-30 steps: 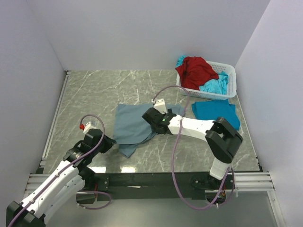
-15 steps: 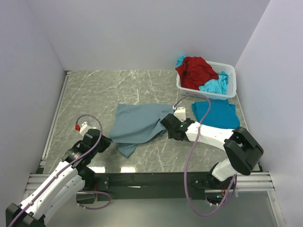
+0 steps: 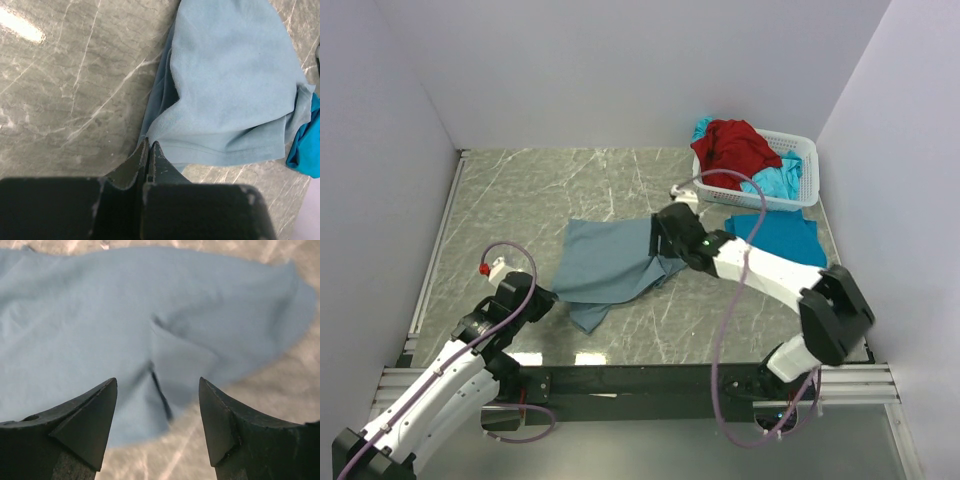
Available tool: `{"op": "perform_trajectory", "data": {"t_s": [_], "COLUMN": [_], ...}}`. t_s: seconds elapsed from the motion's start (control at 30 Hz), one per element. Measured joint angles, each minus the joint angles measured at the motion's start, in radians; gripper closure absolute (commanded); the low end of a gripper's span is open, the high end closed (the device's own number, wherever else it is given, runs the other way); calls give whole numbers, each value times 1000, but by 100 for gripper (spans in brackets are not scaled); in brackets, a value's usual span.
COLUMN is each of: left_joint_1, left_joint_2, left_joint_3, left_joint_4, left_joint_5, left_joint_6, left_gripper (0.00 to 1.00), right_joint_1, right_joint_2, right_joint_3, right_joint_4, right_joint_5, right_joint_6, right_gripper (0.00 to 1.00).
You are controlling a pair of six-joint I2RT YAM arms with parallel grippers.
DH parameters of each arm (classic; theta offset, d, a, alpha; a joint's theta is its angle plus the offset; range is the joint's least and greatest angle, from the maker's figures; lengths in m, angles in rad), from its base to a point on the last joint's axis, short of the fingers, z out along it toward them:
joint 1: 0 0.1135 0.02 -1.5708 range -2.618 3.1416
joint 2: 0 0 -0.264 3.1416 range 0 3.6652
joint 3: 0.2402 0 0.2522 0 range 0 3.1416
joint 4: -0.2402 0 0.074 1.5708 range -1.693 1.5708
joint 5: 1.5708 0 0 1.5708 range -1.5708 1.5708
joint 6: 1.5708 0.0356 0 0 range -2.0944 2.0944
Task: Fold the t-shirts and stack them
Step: Flatten the tshirt out
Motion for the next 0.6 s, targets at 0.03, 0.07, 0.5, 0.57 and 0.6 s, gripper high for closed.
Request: {"op": "perform_trajectory", "data": {"t_s": [0.03, 0.07, 0.5, 0.57, 0.6], "left_joint_1": [0, 0, 0, 0, 0], "left_joint_2": [1, 2, -4, 9, 14], "left_joint_3": [0, 0, 0, 2, 4], "left_joint_4": [0, 0, -6, -5, -6], "left_joint_5": [0, 0, -5, -6, -6], "left_joint_6": [0, 0, 0, 1, 1], "left_gripper": [100, 100, 100, 100, 100], "right_joint_1": [0, -2, -60, -76, -84], "right_joint_2": [43, 79, 212, 208, 208], "right_joint_3": [37, 69, 69, 45, 35], "right_joint_4": [12, 13, -16, 6, 22], "right_joint_5": [0, 4, 44, 8, -17], "right_joint_6": [-8, -14, -26, -29, -30], "right_gripper": [29, 29, 29, 31, 32]}}
